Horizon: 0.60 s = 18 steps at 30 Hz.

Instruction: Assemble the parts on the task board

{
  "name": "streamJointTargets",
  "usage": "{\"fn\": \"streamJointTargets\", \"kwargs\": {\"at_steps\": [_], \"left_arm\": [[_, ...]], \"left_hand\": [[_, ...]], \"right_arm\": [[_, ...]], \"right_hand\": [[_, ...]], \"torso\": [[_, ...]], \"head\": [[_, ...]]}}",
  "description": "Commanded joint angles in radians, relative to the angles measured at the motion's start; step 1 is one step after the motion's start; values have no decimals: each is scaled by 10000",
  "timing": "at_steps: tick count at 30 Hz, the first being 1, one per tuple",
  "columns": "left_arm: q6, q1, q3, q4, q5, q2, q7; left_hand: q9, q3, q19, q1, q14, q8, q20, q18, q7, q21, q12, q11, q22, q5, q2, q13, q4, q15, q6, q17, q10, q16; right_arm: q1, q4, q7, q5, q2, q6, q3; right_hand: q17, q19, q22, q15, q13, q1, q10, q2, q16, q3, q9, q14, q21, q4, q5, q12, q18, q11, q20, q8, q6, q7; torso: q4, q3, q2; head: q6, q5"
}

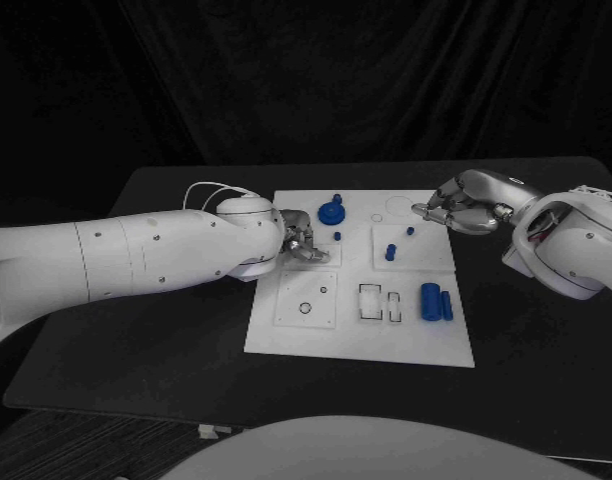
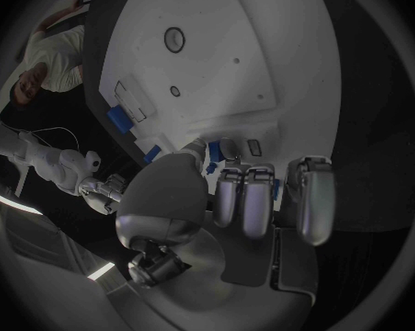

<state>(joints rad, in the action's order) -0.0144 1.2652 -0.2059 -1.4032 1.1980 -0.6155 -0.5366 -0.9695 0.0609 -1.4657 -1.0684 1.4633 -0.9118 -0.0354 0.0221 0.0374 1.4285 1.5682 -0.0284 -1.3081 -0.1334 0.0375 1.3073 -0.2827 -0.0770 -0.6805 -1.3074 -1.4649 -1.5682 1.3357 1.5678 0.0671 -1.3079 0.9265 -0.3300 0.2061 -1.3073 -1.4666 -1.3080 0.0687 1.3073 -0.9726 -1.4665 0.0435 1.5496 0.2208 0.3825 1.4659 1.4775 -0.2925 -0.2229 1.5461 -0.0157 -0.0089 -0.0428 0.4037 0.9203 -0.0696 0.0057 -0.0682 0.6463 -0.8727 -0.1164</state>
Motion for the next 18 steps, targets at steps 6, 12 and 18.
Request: {"fn": "streamJointTargets", "kwargs": {"at_steps": [6, 12, 18], "left_arm": [[-6, -81, -54, -73, -154, -32, 58], [-124, -76, -53, -90, -154, -44, 148], [-158, -68, -52, -92, -154, -48, 168]], "left_hand": [[-183, -62, -391, -170, 1075, -127, 66, 95, -75, 58, 26, -106, -2213, -108, 18, 2635, 9, -87, 29, -2634, -1059, -26], [-401, -77, -389, -262, 1075, -264, 80, 96, -96, 51, 26, -123, -2210, -152, 8, 2635, 12, -102, 47, -2634, -1059, -26], [-502, -84, -394, -305, 1075, -320, 87, 94, -104, 61, 26, -131, -2213, -184, 2, 2635, 13, -110, 72, -2634, -1059, -26]], "right_arm": [[-26, -2, 162, -15, 18, 52, -7], [-26, -3, 170, -15, 22, 60, -7], [-26, -4, 189, -15, 23, 78, -7]], "right_hand": [[-2090, -466, -2263, -31, 2055, -19, -716, 48, -41, 39, 19, 903, -55, -1, 73, -52, -119, 34, -42, 60, -60, -5], [-2090, -466, -2263, -31, 2055, -19, -716, 48, -41, 39, 19, 903, -55, -1, 73, -52, -119, 34, -42, 60, -60, -5], [-2090, -466, -2263, -31, 2055, -19, -716, 48, -41, 39, 19, 903, -55, -1, 73, -52, -119, 34, -42, 60, -60, -5]], "torso": [[-3, -2, 1], [0, -1, -1], [0, 0, 2]], "head": [[1, -1], [1, 10], [1, 1]]}}
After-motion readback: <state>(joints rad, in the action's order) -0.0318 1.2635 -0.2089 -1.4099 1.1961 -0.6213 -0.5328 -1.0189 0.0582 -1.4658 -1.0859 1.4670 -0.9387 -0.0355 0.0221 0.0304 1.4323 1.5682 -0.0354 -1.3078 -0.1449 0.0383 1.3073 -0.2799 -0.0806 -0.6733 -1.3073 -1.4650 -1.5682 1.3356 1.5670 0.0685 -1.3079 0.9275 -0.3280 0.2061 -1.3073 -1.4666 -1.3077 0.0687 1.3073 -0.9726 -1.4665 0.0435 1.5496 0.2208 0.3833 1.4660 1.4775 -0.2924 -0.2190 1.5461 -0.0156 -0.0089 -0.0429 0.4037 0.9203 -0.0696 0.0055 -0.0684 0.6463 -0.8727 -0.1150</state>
